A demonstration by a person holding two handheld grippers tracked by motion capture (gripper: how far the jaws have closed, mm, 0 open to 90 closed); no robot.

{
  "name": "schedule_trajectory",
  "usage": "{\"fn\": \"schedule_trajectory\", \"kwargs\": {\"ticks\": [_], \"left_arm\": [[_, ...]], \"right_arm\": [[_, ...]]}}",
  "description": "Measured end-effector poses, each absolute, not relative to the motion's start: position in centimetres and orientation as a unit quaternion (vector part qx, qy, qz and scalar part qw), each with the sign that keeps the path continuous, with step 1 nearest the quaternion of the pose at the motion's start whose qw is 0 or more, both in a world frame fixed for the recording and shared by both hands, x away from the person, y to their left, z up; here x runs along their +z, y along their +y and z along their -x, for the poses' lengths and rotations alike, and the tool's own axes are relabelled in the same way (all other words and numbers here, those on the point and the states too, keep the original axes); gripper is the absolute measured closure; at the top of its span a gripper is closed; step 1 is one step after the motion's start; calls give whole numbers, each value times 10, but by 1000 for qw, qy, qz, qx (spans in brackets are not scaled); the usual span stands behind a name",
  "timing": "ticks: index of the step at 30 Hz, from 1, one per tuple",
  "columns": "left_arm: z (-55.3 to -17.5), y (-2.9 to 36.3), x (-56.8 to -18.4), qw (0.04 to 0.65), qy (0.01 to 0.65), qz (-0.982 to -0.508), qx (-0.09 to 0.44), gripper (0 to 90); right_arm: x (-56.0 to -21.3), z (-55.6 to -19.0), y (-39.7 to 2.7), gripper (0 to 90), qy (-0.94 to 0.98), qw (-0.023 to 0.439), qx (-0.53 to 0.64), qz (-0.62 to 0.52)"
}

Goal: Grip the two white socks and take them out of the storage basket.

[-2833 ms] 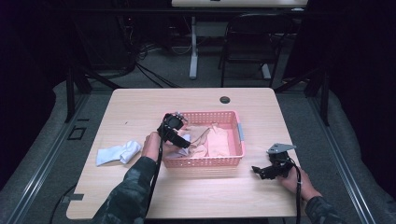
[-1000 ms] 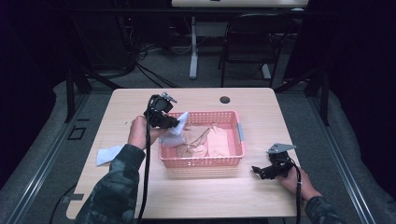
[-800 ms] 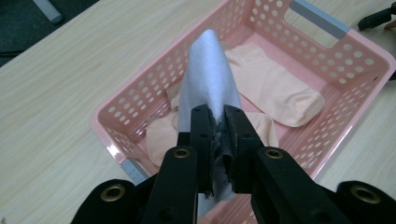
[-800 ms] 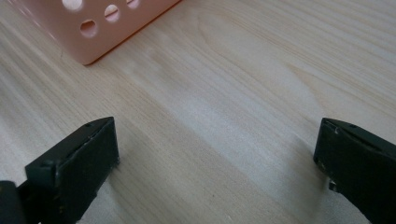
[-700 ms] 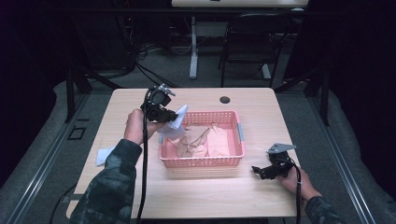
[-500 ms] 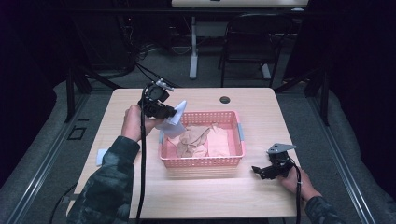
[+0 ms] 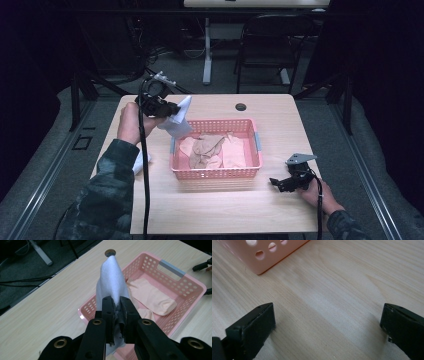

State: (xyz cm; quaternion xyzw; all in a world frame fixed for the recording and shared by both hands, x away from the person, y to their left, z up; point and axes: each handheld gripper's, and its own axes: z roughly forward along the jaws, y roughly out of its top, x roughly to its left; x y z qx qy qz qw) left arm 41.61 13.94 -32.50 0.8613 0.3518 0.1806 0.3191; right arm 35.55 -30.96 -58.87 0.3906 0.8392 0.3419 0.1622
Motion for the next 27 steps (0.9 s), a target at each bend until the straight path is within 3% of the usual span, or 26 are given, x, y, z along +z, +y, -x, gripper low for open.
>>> {"fn": "schedule_trajectory", "kwargs": {"ticks": [27], "left_arm": [[-405,227,-332,313,427,-824,201,833]], "right_arm": [[-589,-355,-309,0,838,162,342,-392]]}}
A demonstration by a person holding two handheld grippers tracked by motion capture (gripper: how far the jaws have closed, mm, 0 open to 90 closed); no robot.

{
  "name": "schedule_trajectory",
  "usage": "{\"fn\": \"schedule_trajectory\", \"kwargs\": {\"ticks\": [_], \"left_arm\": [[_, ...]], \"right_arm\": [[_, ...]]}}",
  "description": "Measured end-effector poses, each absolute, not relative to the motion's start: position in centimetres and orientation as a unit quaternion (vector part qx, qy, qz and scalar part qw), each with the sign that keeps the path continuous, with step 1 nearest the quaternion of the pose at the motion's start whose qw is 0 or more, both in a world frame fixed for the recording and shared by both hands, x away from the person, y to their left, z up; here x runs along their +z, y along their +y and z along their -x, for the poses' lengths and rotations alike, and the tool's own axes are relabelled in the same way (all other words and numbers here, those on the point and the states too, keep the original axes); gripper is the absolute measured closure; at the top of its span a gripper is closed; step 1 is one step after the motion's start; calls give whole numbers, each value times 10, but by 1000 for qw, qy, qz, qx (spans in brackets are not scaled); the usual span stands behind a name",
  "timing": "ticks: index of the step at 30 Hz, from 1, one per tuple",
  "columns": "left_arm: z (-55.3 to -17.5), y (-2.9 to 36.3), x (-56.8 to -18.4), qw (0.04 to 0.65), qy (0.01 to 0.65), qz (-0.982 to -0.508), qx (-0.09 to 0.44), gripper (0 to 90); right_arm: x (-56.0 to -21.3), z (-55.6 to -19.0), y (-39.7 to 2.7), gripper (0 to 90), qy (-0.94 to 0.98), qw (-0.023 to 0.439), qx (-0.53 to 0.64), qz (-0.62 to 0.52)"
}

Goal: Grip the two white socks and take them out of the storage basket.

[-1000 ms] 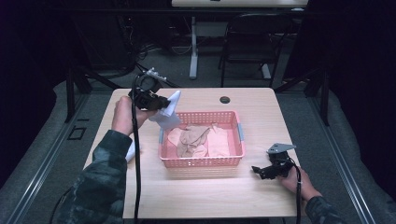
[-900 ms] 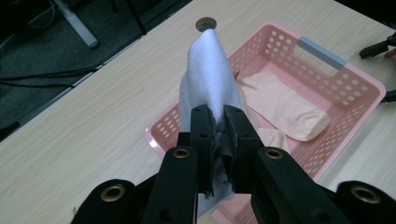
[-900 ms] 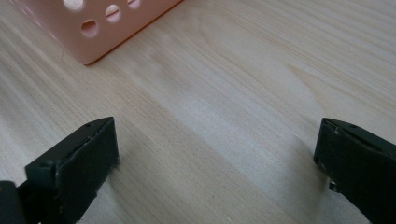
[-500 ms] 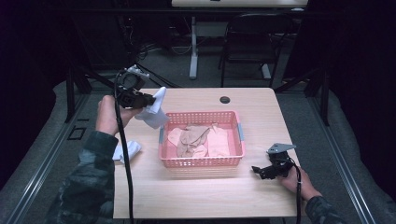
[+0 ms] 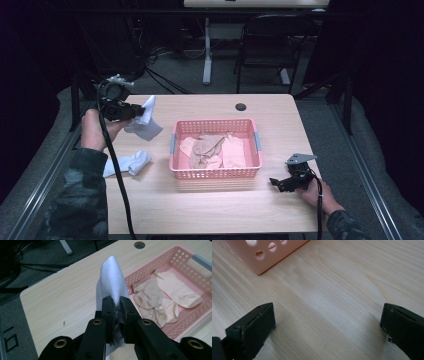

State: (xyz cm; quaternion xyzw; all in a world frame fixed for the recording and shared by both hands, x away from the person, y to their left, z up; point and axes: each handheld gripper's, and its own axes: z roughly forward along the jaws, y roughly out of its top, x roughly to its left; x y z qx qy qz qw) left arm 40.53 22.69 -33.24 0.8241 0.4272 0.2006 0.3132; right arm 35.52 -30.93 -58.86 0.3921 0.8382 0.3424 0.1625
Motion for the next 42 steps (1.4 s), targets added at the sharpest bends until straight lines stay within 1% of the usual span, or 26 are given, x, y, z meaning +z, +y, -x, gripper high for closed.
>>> {"fn": "schedule_trajectory", "kwargs": {"ticks": [6,19,22,35,42], "left_arm": [[-404,242,-344,310,444,-817,197,832],[-409,270,-392,302,487,-802,171,832],[-411,276,-409,301,497,-797,163,831],[-421,284,-465,275,527,-793,130,830],[-424,284,-486,264,532,-795,125,829]], "right_arm": [[-589,-355,-309,0,838,163,342,-392],[-589,-355,-309,0,838,163,342,-393],[-589,-355,-309,0,838,163,343,-393],[-589,-355,-309,0,838,163,342,-393],[-589,-355,-309,0,838,163,343,-393]]}}
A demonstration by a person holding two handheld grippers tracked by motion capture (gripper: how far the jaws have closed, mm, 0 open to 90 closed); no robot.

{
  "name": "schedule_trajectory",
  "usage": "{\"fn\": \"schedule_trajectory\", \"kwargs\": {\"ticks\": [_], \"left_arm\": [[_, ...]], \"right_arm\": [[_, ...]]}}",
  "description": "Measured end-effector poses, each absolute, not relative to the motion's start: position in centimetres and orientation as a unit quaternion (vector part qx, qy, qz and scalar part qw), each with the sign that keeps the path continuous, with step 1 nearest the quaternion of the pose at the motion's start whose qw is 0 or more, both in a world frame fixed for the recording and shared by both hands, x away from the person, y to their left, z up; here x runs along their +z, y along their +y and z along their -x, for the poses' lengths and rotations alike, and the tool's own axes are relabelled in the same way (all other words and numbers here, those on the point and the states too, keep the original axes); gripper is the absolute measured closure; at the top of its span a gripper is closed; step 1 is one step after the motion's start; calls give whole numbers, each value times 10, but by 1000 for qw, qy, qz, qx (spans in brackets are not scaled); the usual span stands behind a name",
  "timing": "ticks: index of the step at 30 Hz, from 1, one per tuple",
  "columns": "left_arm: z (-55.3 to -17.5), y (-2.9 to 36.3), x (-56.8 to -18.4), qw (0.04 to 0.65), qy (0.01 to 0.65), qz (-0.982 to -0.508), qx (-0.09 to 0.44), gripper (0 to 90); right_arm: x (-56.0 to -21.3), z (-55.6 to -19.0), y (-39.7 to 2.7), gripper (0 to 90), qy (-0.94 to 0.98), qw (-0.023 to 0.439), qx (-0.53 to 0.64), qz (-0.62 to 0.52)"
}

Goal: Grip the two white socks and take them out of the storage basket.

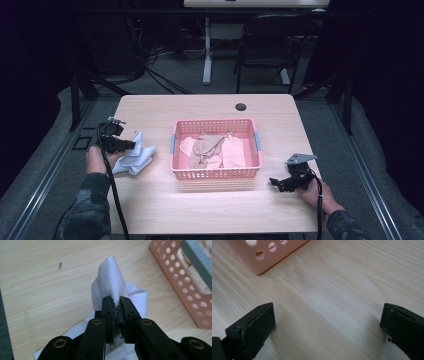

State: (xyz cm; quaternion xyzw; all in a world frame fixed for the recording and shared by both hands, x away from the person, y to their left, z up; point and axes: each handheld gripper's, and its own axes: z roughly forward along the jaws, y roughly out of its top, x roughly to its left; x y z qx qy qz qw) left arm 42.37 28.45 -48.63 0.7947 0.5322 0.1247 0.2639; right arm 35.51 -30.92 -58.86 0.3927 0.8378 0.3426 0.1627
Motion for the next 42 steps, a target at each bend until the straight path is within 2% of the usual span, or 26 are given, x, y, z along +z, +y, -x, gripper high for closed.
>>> {"fn": "schedule_trajectory", "kwargs": {"ticks": [10,13,15,17,21,23,24,25,32,42], "left_arm": [[-431,292,-520,268,559,-777,107,810],[-432,293,-526,265,564,-775,102,776],[-433,295,-532,267,569,-772,96,700],[-432,298,-534,273,580,-761,94,575],[-425,299,-528,275,589,-751,114,260],[-416,301,-520,282,584,-750,130,172],[-411,302,-517,289,583,-747,134,172],[-406,303,-514,296,581,-745,139,121],[-368,305,-510,297,568,-749,167,3],[-342,317,-528,286,584,-739,175,3]], "right_arm": [[-589,-355,-309,0,838,163,343,-393],[-589,-355,-309,0,838,163,342,-393],[-589,-355,-309,0,838,163,343,-393],[-589,-355,-309,0,838,163,342,-393],[-589,-355,-309,0,838,163,343,-393],[-589,-355,-309,0,838,163,342,-393],[-589,-355,-309,0,838,163,343,-393],[-589,-355,-309,0,838,163,343,-393],[-589,-355,-309,0,837,163,343,-393],[-589,-355,-309,0,836,163,344,-394]]}}
